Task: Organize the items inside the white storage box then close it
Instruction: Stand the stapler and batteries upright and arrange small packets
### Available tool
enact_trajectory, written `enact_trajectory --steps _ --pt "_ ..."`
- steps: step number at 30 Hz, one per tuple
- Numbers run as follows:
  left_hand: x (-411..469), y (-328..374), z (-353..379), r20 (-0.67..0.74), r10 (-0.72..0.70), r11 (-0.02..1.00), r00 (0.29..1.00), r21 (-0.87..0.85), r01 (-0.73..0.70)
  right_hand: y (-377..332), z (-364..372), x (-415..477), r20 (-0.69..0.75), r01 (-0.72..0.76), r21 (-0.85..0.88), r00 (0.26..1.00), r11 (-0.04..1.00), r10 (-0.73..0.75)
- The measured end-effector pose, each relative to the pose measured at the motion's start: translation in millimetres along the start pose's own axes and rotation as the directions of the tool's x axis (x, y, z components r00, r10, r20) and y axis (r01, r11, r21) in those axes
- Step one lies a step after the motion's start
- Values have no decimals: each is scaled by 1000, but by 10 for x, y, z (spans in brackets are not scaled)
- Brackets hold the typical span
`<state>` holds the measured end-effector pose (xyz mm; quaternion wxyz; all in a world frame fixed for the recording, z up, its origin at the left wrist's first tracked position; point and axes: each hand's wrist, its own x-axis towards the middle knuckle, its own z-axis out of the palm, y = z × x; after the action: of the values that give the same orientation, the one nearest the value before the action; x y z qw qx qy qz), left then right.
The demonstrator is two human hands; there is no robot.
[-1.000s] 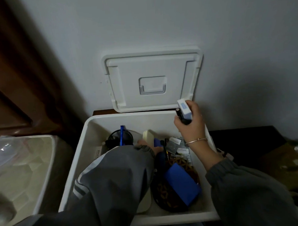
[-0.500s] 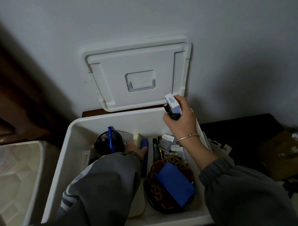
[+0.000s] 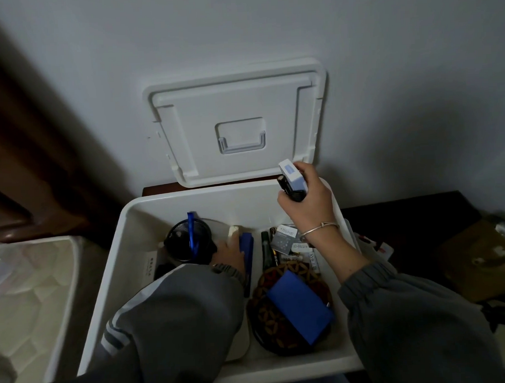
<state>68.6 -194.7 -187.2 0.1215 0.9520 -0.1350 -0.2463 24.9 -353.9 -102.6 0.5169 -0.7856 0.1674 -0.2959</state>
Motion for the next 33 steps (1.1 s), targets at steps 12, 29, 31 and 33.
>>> enact_trajectory --steps 12,29,31,33 --pt "-19 16 -10 -46 -68 961 997 264 78 -4 7 -4 31 -11 -25 999 1000 12" --pt "-59 183 -41 49 -71 991 996 113 65 63 22 21 22 17 -51 1000 999 -16" --pt "-60 196 -48 29 -93 991 995 97 90 71 23 19 23 14 -47 1000 999 -13" --pt "-51 202 -49 33 -107 991 994 87 104 82 28 25 27 4 -45 1000 999 -3"
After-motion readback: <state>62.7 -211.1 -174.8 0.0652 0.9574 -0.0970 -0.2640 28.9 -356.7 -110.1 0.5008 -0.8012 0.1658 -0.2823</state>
